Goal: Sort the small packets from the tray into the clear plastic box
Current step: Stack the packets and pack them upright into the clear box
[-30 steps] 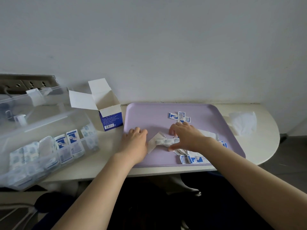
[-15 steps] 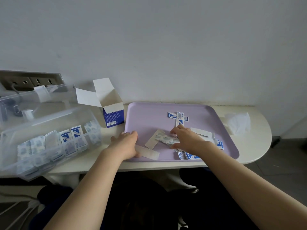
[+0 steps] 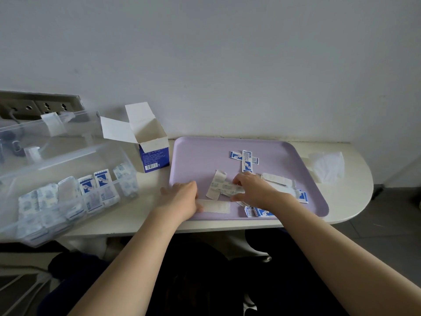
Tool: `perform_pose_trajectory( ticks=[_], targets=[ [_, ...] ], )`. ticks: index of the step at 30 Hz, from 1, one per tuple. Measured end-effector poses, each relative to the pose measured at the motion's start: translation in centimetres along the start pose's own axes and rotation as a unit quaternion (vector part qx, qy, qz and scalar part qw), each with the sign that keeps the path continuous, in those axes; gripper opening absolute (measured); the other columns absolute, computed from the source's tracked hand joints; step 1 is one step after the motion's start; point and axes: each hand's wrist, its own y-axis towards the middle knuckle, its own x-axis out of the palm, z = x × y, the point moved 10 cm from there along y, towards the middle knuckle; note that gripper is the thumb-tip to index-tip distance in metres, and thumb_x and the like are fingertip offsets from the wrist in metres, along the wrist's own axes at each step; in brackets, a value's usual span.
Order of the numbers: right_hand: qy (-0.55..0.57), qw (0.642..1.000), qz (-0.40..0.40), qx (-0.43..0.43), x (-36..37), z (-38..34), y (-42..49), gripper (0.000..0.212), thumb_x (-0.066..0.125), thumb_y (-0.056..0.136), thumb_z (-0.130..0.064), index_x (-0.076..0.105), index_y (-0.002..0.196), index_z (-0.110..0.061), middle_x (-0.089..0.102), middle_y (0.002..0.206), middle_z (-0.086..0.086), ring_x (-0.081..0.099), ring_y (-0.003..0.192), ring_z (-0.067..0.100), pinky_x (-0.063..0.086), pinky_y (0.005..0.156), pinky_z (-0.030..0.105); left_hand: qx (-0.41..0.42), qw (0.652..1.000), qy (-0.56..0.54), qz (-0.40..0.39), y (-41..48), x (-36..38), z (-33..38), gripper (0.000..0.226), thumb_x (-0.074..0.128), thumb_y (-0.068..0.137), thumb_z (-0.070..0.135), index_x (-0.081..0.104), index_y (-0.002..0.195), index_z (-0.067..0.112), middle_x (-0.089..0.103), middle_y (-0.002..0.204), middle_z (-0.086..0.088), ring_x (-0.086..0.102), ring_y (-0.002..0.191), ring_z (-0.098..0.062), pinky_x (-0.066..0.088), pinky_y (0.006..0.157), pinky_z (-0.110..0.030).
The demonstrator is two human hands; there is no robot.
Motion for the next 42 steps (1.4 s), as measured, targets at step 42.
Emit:
perform_pose_trajectory(
  ticks=[42],
  targets=[
    [0.073, 0.997, -0.001, -0.017, 1.4, -3.1, 0.2, 0.079, 0.076, 0.075, -0.026, 0.031, 0.133, 0.003, 0.044, 0.13, 0.015, 0.039, 0.123, 0.027, 0.033, 0.097, 0.03, 0.044, 0.987, -0.151, 0.029, 1.8, 0.2, 3.4, 0.06, 0.065, 0.085, 0.017, 0.032, 0.135, 0.01, 0.038, 0.13, -0.012, 0.041, 0.119, -0.026, 0.04, 0.093, -0.031]
  ],
)
